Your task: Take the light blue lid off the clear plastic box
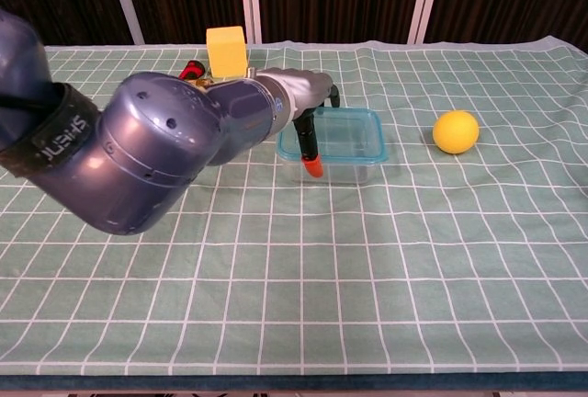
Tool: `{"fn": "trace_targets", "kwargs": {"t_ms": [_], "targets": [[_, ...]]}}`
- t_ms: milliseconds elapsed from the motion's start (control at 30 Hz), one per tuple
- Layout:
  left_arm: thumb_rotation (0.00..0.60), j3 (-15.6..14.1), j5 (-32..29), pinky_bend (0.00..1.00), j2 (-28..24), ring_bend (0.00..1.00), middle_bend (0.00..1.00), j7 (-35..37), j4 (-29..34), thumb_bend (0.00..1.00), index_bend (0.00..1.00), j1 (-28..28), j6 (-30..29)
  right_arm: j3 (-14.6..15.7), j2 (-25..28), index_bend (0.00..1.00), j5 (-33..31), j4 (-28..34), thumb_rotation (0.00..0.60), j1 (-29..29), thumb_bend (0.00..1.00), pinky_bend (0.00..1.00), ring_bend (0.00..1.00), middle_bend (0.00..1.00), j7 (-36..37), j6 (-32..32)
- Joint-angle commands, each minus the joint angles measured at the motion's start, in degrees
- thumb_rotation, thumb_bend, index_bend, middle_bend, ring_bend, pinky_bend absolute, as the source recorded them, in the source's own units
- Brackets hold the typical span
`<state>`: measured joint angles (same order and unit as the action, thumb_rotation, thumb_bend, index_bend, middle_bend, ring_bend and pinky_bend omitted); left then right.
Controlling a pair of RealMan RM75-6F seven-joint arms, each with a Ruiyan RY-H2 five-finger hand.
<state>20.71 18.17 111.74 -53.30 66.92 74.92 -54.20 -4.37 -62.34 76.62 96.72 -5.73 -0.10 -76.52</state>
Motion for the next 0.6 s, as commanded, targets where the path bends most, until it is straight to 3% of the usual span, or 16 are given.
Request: {"fn": "trace_targets", "kwargs": {"t_ms": [33, 233, 400, 600], "targets": [[0.600, -2.66, 2.33, 0.47, -2.50, 0.32, 0.34, 0.60, 3.82, 0.19, 0.28, -2.05, 0.86, 0.04, 0.05, 0.00, 0.15, 0.10, 0.600, 0.03, 0.24, 0.00, 0.00, 0.00, 0.05, -0.07], [0.600, -6.49, 6.22, 0.46, -6.23, 0.32, 0.34, 2.45, 9.01, 0.19, 0.30, -4.33, 4.30, 0.15, -0.13, 0.00, 0.63, -0.16, 0.600, -0.08, 0.24, 0.00, 0.00, 0.00, -0.51, -0.23], [0.600, -9.23, 13.15, 0.46, -8.95, 0.32, 0.34, 5.97, 11.10, 0.19, 0.30, -5.41, 8.41, -0.06, -0.38, 0.00, 1.31, 0.20, 0.600, -0.22, 0.24, 0.00, 0.00, 0.00, -1.27, -0.97], [0.600, -9.68, 22.49, 0.46, -9.51, 0.32, 0.34, 12.36, 9.30, 0.19, 0.30, -5.83, 11.74, 0.08, -1.54, 0.00, 3.67, 1.48, 0.600, -1.05, 0.24, 0.00, 0.00, 0.00, -4.13, -1.69]]}}
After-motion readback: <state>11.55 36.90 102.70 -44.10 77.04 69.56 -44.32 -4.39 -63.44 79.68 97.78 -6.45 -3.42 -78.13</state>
